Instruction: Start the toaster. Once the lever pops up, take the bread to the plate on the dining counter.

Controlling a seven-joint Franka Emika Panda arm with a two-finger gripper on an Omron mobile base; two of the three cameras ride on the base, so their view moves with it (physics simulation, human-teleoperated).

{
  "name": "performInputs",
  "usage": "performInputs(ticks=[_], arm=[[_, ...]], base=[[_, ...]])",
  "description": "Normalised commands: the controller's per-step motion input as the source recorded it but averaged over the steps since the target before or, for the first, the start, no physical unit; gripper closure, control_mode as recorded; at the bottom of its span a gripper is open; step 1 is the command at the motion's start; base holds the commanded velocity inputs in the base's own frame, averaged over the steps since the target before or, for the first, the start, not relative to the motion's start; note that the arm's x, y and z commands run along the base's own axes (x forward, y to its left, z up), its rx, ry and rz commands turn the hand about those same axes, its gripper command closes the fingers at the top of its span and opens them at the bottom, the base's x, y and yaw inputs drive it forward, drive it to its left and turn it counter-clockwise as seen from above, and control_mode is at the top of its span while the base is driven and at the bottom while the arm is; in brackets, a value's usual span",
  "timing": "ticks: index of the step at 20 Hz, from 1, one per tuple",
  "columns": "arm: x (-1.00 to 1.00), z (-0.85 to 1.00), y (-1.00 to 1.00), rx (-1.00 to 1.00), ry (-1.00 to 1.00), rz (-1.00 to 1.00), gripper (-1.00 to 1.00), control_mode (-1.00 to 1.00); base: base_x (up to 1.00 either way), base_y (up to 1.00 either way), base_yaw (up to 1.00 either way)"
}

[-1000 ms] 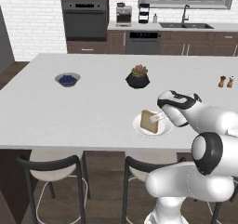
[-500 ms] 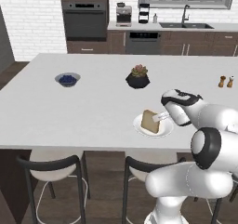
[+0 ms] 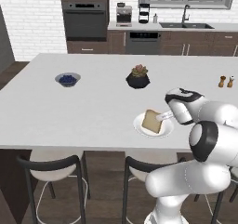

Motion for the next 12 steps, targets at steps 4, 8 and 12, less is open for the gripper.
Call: performInputs(ticks=[4,8,12], arm=[[0.00,-0.28,-0.35,0.00,0.00,0.00,-1.00,-1.00],[0.00,-0.28,-0.21,-0.03,0.00,0.00,-1.00,-1.00],[0.00,-0.01,0.00,-0.25,0.00,0.00,-1.00,-1.00]], base=[[0.00,0.00,0.00],[0.00,0.00,0.00],[0.00,0.00,0.00]])
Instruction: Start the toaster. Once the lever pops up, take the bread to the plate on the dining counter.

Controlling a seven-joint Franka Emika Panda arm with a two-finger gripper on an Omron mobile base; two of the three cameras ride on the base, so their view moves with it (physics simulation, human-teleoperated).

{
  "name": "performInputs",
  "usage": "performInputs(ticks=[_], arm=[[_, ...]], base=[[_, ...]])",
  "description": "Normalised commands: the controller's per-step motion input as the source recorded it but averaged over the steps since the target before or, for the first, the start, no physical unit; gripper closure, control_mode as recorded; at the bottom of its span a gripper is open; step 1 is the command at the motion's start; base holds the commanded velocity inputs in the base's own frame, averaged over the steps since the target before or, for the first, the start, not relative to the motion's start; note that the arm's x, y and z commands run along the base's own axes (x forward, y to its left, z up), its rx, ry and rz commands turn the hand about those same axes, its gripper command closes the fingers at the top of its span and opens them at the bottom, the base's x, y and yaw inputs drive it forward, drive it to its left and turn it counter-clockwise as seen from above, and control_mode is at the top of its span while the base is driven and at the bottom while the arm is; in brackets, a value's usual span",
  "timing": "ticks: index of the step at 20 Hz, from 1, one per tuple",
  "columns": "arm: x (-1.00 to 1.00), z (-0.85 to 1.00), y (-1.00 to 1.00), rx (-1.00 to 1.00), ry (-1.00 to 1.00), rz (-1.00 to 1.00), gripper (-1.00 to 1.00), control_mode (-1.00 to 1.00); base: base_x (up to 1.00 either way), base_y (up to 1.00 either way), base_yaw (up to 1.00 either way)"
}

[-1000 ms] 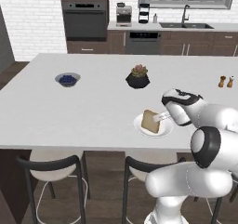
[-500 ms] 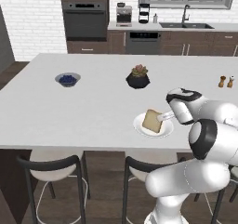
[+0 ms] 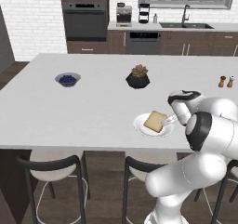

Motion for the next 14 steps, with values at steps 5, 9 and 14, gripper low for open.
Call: performInputs(ticks=[5,9,14], arm=[[0.00,0.23,-0.07,-0.33,0.07,-0.01,-1.00,-1.00],[-0.10,0.22,-0.03,-0.33,0.12,-0.06,-1.00,-1.00],[-0.24,0.37,-0.10,-0.25,0.08,-0.04,-1.00,-1.00]], base=[[0.00,0.00,0.00],[0.00,0.00,0.00],[0.00,0.00,0.00]])
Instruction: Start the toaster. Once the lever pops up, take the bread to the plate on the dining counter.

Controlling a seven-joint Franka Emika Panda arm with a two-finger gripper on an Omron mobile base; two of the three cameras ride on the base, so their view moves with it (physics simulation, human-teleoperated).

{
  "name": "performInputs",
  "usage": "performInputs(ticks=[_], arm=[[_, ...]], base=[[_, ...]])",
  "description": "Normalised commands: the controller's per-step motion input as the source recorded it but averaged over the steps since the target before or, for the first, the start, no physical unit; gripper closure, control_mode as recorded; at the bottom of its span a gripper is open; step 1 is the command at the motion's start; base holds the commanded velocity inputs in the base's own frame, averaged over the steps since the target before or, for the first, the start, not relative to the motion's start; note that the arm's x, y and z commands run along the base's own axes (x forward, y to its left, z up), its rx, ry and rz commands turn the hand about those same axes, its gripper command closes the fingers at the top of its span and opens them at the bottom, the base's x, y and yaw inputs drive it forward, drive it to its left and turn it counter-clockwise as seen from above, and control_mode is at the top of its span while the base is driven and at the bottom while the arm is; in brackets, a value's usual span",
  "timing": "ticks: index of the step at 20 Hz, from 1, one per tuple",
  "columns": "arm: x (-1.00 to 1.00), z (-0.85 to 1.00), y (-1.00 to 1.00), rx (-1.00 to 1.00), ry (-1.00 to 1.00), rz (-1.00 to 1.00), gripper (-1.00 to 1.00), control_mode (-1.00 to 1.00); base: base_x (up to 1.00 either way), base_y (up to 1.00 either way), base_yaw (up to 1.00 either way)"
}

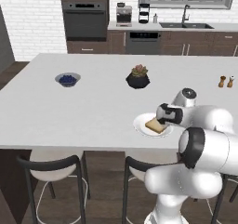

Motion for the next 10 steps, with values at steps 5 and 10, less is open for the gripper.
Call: performInputs(ticks=[5,10], arm=[[-0.40,0.83,0.01,-0.11,0.01,0.00,-1.00,-1.00],[-0.95,1.00,0.21,0.02,0.01,-0.10,-1.00,-1.00]], base=[[0.00,0.00,0.00],[0.00,0.00,0.00]])
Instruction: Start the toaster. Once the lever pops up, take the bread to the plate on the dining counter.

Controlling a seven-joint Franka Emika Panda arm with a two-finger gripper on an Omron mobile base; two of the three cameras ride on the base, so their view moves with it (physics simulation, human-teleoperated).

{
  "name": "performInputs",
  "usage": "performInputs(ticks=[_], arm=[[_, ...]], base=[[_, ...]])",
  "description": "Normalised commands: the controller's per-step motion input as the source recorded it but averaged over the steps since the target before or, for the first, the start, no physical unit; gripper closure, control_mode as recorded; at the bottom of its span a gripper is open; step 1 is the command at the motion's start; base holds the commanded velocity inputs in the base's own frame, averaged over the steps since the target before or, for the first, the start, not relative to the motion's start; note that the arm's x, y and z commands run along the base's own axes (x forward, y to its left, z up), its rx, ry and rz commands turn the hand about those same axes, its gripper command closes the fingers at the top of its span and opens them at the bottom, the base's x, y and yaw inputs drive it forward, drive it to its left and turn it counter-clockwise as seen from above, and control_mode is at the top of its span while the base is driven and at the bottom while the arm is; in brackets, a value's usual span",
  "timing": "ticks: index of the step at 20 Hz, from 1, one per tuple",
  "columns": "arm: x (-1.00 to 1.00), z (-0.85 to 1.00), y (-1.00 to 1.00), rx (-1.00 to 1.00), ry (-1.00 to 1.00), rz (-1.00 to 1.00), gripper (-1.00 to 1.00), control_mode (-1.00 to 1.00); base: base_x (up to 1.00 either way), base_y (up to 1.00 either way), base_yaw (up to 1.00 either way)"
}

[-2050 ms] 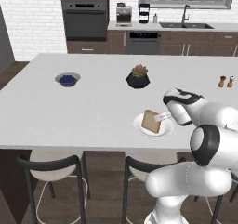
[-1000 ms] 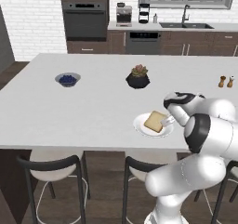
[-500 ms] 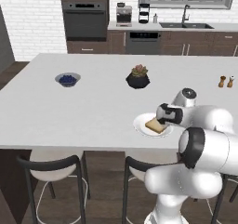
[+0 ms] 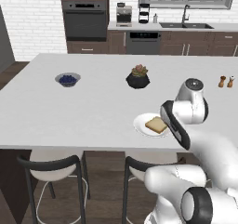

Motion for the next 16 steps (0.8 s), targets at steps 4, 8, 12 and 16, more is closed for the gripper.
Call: performInputs(ticks=[4,8,12,16], arm=[[-1.00,0.69,0.14,0.13,-0.02,-0.36,-1.00,-1.00],[-1.00,0.37,0.27,0.11,-0.28,-0.27,-1.00,-1.00],[-1.00,0.29,0.28,0.07,-0.37,-0.21,-1.00,-1.00],[-1.00,0.12,0.30,0.19,-0.35,-0.13,-1.00,-1.00]], base=[[0.00,0.00,0.00],[0.00,0.00,0.00],[0.00,0.00,0.00],[0.00,0.00,0.00]])
